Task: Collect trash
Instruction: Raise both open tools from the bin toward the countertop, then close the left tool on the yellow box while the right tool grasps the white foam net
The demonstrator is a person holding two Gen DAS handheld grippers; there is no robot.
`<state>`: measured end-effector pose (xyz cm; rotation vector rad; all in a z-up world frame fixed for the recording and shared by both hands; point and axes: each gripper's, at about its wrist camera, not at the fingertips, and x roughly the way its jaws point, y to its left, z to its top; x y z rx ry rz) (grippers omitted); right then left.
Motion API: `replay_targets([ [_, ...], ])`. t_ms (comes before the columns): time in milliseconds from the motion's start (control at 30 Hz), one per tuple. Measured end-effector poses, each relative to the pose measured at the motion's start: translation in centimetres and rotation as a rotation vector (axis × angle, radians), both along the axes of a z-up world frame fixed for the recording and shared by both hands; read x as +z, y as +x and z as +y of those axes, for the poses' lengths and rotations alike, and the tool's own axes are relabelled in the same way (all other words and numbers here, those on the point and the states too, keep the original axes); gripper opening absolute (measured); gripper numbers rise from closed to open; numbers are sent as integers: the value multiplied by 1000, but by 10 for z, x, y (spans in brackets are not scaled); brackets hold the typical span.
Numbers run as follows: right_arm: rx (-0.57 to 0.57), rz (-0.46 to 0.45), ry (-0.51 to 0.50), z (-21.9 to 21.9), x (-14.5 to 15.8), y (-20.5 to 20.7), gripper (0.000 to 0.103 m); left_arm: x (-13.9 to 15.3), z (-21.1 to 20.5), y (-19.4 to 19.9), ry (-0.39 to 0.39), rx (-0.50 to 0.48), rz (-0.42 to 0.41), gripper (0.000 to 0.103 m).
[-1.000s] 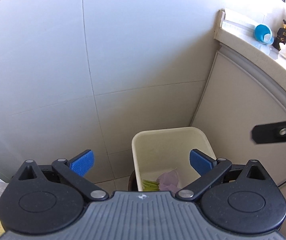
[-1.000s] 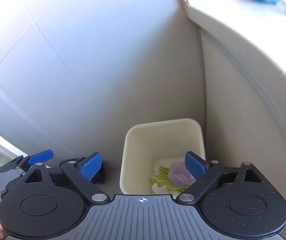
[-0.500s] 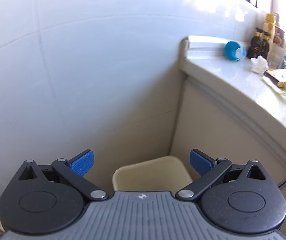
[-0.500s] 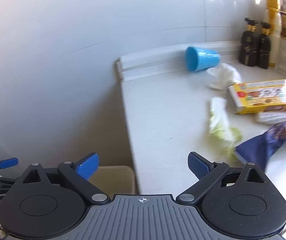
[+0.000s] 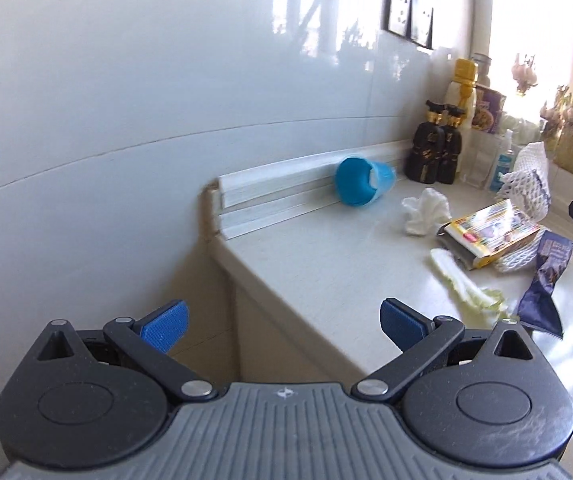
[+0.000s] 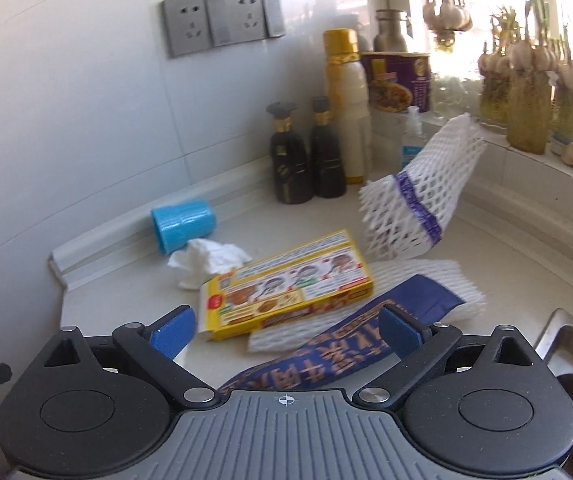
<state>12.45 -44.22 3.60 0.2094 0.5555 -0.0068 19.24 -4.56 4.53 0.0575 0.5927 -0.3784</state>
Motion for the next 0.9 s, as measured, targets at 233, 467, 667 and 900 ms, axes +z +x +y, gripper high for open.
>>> replay_targets([
  [233,-122,-39,28,-55,-8,19,100,6,-75,27,-44,-234,-1,102],
  [467,-195,-102,131,-93,-20,39,100,3,-148,51,37,-488,20,102],
  [667,-179,-153,183,-107,-27,55,100,-2,-196,55,115,-664,-51,102],
  [900,-178,-171,201,-114,-30,78,100,-12,-237,58,234,-779,-94,102],
])
